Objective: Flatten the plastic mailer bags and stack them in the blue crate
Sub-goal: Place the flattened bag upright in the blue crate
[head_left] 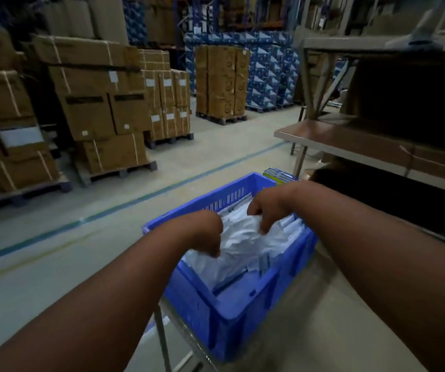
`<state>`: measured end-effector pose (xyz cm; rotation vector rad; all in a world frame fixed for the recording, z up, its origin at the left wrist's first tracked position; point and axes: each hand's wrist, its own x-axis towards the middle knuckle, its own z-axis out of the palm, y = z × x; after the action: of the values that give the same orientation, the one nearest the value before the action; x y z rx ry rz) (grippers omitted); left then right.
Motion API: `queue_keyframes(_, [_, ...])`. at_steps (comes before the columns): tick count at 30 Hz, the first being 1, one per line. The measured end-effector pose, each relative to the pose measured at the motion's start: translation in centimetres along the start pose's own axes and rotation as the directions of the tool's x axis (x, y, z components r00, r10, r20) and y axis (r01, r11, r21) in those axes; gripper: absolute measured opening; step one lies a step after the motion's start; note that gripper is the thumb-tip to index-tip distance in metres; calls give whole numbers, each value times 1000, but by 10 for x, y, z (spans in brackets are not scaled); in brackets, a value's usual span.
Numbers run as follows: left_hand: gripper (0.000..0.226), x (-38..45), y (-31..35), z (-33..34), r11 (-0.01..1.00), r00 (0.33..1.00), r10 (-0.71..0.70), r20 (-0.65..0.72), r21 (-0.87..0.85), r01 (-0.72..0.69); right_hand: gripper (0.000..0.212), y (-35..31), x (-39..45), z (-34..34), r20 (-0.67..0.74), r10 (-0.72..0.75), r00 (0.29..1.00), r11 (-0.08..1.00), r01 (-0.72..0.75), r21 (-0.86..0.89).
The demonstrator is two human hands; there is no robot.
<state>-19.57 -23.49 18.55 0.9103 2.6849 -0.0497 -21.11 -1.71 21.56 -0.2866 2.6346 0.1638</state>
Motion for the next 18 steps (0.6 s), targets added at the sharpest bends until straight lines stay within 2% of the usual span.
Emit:
queue_keyframes(3, [33,20,0,16,999,987,5,163,42,-12,26,-17,38,21,151,26,988,994,-9,-111])
queue_keyframes(4, [32,25,1,21,998,982,15,188,49,-25,33,-23,51,33,192,29,981,988,1,-158])
queue_keyframes(6, [43,34,-1,34,994,973,46,227,82,-66,48,-34,74,57,265,25,964,966,45,-255])
queue_keyframes(8, [53,43,-5,50,989,953,48,298,116,-87,46,-42,87,72,295,1,956,950,91,-298])
queue_keyframes(10, [46,52,-11,63,989,919,3,395,133,-60,41,-43,98,79,290,6,957,944,91,-319])
queue_keyframes(12, [42,55,-15,70,990,904,-36,427,141,-28,36,-43,106,84,254,25,967,931,70,-358])
queue_keyframes(15, [45,59,-15,72,991,929,-53,367,130,5,34,-43,118,94,201,17,980,907,70,-416])
queue_keyframes(18, [46,63,-13,76,985,936,-144,320,141,103,31,-39,121,99,63,-60,996,863,83,-498])
